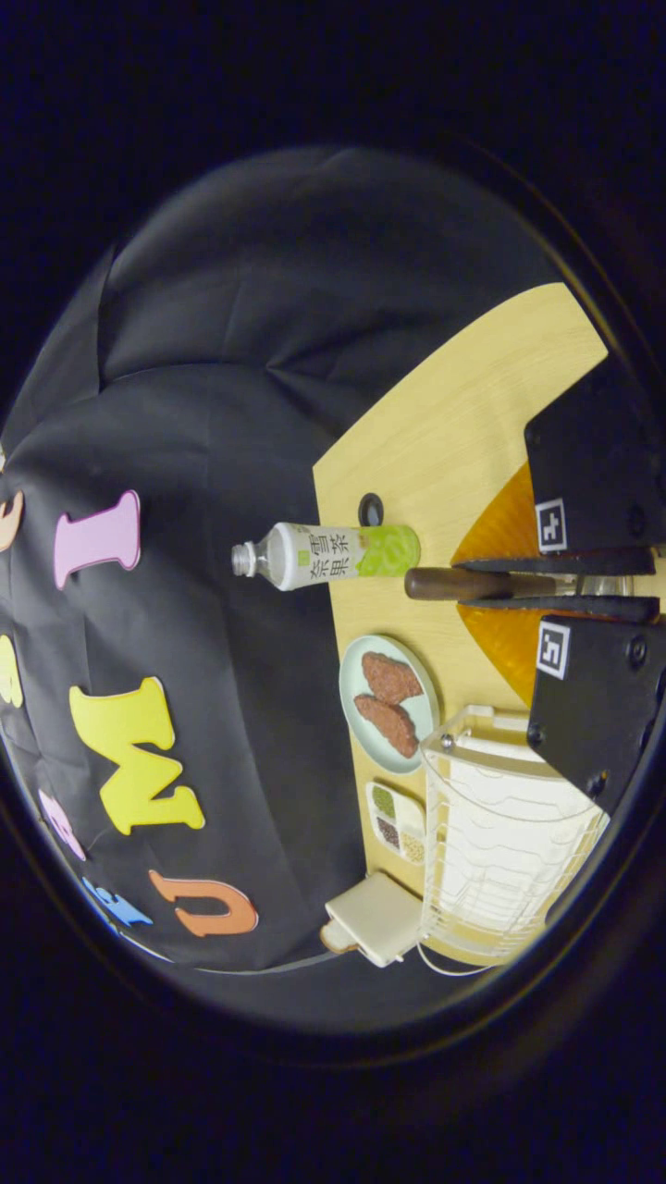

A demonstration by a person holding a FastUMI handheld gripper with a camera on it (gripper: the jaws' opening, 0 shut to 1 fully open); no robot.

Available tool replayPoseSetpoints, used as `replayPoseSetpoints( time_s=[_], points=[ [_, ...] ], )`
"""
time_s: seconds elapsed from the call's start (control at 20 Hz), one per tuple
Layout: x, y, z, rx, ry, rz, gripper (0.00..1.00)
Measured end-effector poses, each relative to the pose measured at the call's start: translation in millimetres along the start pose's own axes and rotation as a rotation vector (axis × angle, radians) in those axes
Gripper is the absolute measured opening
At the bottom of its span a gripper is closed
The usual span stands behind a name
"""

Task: Take the plate from the dish rack, then take the spoon from the basket and place it into the plate.

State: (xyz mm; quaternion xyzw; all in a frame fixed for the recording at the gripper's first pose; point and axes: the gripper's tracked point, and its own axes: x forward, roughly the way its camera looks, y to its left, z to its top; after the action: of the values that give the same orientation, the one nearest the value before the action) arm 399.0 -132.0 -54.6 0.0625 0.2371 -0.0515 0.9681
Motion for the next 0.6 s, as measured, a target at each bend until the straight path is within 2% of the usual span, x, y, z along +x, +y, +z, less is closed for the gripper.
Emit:
replayPoseSetpoints(
  time_s=[0.15, 0.4, 0.6],
  points=[
    [-23, 0, 13, 0.01, -0.064, 0.02, 0.14],
    [-76, -11, 45, -0.022, -0.217, -0.023, 0.13],
    [-126, -3, 53, -0.047, -0.283, -0.023, 0.14]
  ],
)
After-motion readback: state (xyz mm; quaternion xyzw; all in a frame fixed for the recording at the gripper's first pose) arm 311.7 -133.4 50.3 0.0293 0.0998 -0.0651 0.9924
